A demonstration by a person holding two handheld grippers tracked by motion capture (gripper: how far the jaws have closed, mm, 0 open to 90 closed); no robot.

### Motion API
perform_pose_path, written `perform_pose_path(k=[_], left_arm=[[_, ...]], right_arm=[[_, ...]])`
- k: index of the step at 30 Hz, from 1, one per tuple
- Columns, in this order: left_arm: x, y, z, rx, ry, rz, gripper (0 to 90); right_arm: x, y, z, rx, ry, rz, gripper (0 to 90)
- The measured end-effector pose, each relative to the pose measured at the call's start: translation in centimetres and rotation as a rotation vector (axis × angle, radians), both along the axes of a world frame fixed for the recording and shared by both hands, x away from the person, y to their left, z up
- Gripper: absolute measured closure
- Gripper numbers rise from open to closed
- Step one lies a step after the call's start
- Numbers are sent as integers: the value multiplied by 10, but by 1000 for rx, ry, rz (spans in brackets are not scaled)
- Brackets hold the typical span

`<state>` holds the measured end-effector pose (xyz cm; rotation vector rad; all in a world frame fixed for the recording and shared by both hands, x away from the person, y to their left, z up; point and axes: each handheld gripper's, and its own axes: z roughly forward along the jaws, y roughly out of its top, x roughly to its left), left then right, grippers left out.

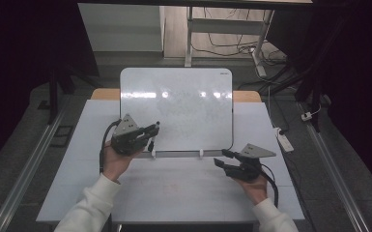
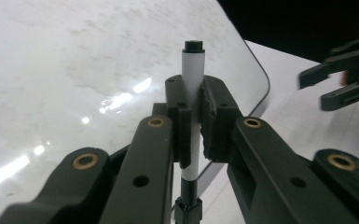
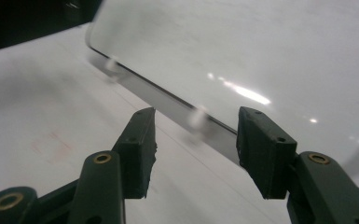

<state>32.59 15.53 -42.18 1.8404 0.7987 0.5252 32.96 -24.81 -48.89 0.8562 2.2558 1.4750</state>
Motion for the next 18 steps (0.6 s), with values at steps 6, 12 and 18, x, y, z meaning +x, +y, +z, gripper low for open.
perform_pose_path(k=[6,12,18], left_arm=[[9,10,6,-18,1,34,812],[28,20,22,-22,4,75,811],[57,30,43,8,13,140,811]], right_arm=[[-2,-29,-3,-5,-3,-72,462],[1,-33,-4,-39,-28,-89,459],[1,-31,-7,-59,-30,-81,459]])
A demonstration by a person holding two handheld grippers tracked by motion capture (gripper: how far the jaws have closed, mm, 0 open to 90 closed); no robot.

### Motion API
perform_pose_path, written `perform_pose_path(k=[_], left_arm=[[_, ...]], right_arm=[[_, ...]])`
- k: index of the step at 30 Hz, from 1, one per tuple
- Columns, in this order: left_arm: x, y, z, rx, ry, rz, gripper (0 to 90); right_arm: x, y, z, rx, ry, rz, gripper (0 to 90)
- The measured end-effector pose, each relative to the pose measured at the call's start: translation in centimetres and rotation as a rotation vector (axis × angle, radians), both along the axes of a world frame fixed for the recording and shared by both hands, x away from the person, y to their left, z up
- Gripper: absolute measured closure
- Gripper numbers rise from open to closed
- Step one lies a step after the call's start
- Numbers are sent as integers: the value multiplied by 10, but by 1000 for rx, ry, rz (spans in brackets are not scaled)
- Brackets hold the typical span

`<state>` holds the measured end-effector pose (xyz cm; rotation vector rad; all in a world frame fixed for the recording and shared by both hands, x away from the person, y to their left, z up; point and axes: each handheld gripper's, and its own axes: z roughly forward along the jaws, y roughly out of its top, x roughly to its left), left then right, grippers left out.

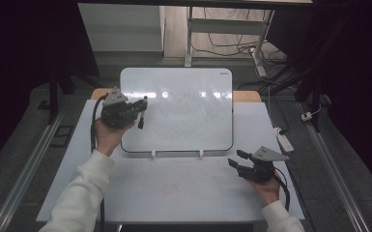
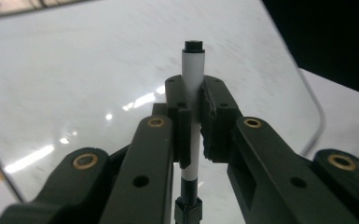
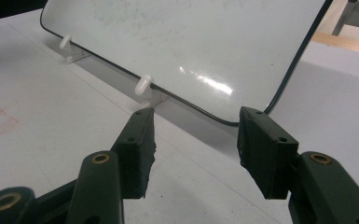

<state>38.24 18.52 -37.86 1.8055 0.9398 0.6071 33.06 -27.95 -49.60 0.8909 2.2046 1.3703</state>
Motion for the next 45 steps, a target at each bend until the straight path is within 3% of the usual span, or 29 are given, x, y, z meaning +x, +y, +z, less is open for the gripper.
perform_pose_path(k=[11,18,21,30,45], left_arm=[[57,14,31,100,27,123,811],[84,19,26,144,87,172,809],[90,20,21,154,100,177,807],[102,13,11,188,91,183,800],[107,12,3,194,85,179,788]], right_arm=[[2,2,-2,-4,3,0,461],[2,2,-3,-13,7,5,461],[3,2,-4,-16,7,6,462],[3,5,-6,-30,11,14,461],[3,7,-8,-50,11,20,460]])
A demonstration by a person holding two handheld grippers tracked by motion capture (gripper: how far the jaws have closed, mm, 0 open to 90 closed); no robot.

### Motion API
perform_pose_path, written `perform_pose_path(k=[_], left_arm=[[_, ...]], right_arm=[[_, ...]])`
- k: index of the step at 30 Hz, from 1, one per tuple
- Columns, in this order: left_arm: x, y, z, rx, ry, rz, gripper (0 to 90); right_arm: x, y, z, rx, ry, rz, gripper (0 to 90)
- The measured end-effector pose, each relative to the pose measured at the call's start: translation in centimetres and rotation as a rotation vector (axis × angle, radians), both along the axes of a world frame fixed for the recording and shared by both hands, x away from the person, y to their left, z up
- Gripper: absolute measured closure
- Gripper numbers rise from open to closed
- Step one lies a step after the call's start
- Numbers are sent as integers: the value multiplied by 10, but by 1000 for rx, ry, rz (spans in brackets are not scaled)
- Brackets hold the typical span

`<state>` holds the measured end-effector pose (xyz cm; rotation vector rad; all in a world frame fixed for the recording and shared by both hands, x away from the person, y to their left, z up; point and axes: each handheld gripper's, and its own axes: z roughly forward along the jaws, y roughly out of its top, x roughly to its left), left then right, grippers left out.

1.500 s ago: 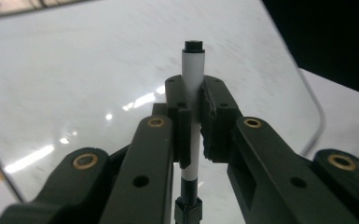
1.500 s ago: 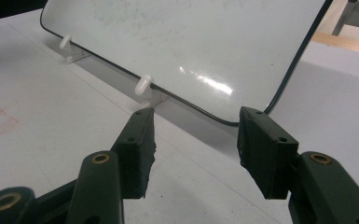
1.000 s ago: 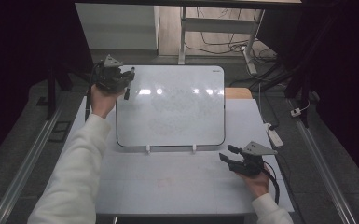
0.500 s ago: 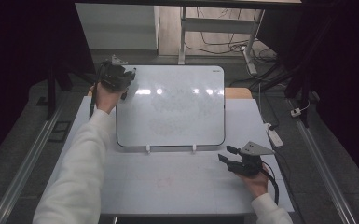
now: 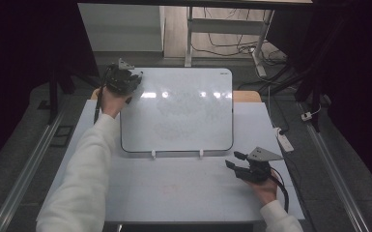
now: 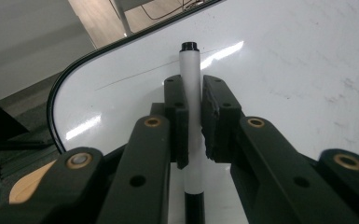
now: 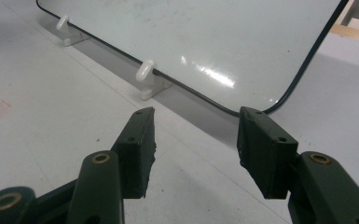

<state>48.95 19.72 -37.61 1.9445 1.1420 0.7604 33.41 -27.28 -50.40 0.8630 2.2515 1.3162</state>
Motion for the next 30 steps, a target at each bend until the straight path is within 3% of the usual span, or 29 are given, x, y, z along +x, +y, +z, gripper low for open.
perform_pose_path(k=[5,14,17,24,30], left_arm=[[0,1,-2,-4,2,-4,753],[-12,4,6,-12,-44,-12,498],[-21,7,7,-45,-59,-33,456],[-52,12,-1,-92,-42,-112,409],[-86,11,-18,-88,-12,-170,382]], right_arm=[[0,0,0,-1,1,0,460],[0,0,0,-1,-1,0,460],[0,0,0,-1,0,-1,458],[1,-2,0,-6,6,1,454],[2,-4,1,-7,7,0,452]])
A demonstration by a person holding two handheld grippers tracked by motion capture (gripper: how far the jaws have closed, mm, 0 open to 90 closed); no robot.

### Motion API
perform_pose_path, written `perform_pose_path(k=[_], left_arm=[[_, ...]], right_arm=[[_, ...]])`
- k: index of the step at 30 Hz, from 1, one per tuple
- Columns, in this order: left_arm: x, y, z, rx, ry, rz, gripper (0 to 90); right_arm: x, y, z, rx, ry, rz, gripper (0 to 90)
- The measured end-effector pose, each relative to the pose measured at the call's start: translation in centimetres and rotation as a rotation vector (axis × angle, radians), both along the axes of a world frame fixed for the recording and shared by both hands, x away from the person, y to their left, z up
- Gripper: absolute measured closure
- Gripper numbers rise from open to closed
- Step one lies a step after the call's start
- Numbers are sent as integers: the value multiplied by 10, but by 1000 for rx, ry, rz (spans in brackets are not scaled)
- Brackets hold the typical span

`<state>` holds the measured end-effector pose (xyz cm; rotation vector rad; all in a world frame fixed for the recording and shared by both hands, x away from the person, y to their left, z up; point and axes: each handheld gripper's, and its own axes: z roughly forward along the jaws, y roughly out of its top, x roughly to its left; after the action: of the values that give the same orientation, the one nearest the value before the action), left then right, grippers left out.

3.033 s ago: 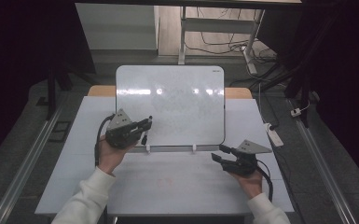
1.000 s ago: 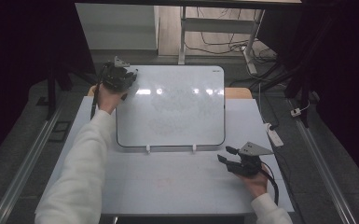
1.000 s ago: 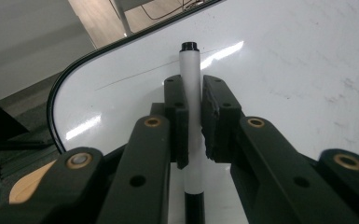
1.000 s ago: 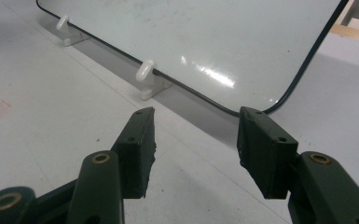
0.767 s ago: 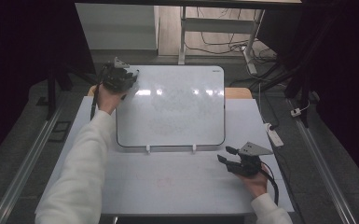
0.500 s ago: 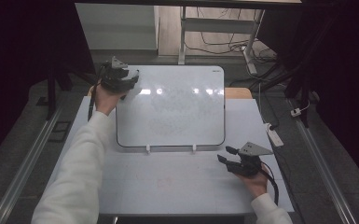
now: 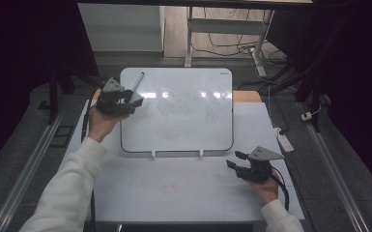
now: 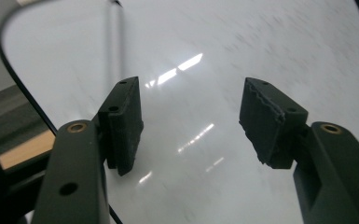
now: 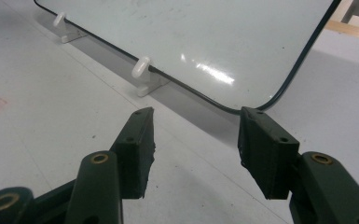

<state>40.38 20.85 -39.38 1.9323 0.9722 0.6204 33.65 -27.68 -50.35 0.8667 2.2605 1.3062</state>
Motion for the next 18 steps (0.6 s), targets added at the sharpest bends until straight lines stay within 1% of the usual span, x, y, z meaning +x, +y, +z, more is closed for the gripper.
perform_pose_path(k=[1,4,5,9,13,15,18], left_arm=[[-6,1,-3,-3,6,-11,379],[-25,4,-13,-31,29,-40,370],[-32,4,-17,-31,39,-49,365],[-61,9,-36,-57,71,-71,353],[-88,14,-56,-69,103,-79,346],[-101,16,-65,-75,111,-80,343],[-115,18,-79,-79,128,-77,342]], right_arm=[[0,0,0,-1,-1,2,451],[1,-2,0,-10,-2,3,450],[1,-3,0,-14,-3,5,449],[1,-5,0,-20,0,12,445],[2,-5,0,-28,-3,23,435],[2,-5,0,-30,-2,27,429],[2,-6,0,-26,2,29,416]])
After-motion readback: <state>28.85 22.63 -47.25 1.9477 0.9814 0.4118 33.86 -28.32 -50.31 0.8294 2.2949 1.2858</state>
